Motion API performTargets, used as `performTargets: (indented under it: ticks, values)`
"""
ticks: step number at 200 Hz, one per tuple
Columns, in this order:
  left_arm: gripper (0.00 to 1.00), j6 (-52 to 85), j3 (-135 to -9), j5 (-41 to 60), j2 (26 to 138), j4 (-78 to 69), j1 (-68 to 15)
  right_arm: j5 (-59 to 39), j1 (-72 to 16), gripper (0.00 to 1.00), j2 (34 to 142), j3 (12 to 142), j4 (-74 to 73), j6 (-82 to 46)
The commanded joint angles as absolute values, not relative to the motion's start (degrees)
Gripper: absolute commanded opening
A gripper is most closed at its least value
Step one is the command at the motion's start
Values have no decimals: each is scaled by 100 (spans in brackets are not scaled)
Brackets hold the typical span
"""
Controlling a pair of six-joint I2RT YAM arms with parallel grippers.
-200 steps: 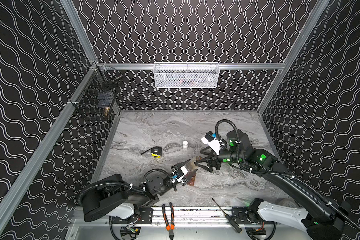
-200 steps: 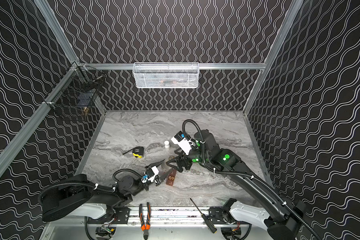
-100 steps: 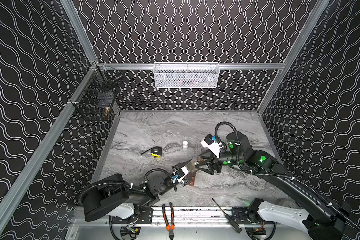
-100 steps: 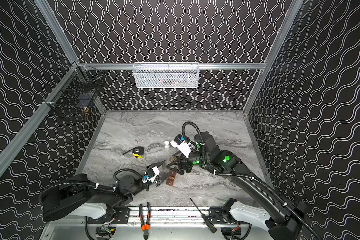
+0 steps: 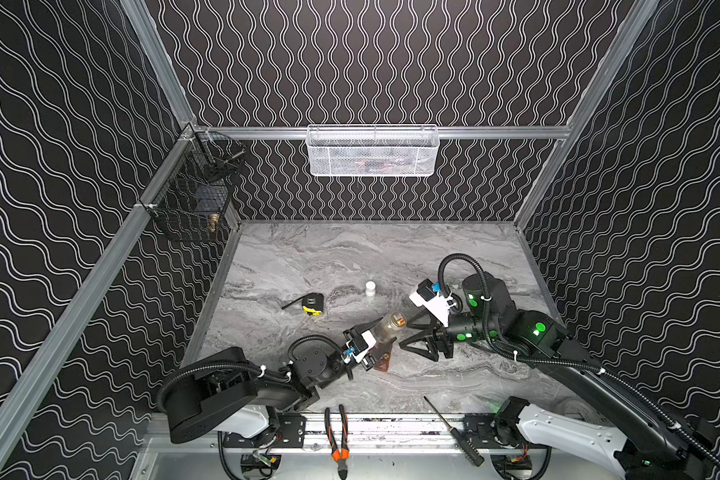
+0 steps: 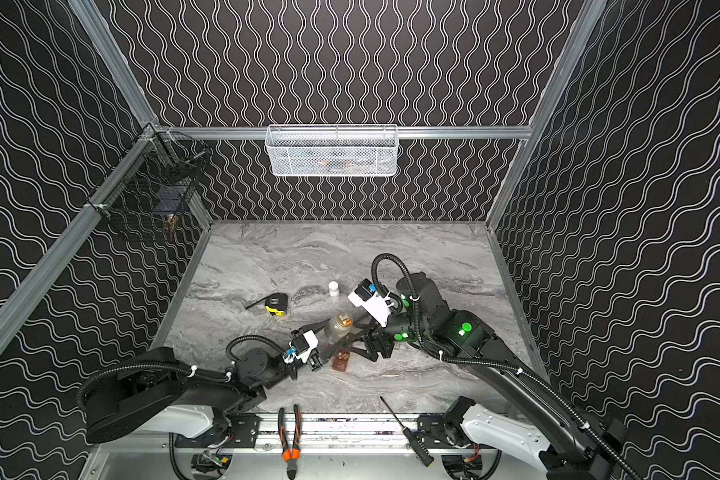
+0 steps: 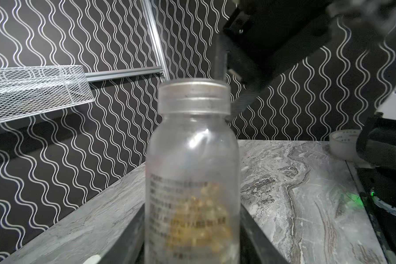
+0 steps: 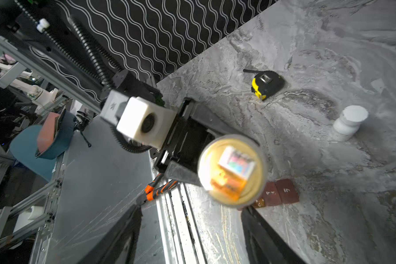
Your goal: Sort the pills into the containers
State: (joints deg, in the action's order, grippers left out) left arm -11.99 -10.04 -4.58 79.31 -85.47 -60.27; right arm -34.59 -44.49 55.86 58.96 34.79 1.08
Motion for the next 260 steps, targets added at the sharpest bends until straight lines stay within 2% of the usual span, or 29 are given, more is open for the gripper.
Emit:
performTargets:
  ticks: [1,35,81,121,183,207,260]
  values:
    - [0,-1125,-1010,-546,7923,-8719,-6012,-3534,-4455,74,5581,6005,3705,257]
    - [0,-1151,-899,-470,7828,-8708,-6012,-2798,-4445,76,5880,6719,4096,448]
    - [0,-1226,-839,-241,7527,-8309,-6012,-2453,-4468,73,7087,8129,5801,1191]
    - [0,-1222,-869,-142,7401,-8130,-6012,-2049,-4649,78,7277,8346,5830,1479]
    - [0,-1195,-853,-166,7435,-8190,-6012,-1905,-4893,78,7652,8446,5905,1520]
    - [0,-1171,-849,-154,7494,-8250,-6012,-1934,-4917,74,7724,8479,5837,1482]
    - [0,-1169,-840,-182,7496,-8273,-6012,-2009,-4924,57,7892,8555,5863,1378]
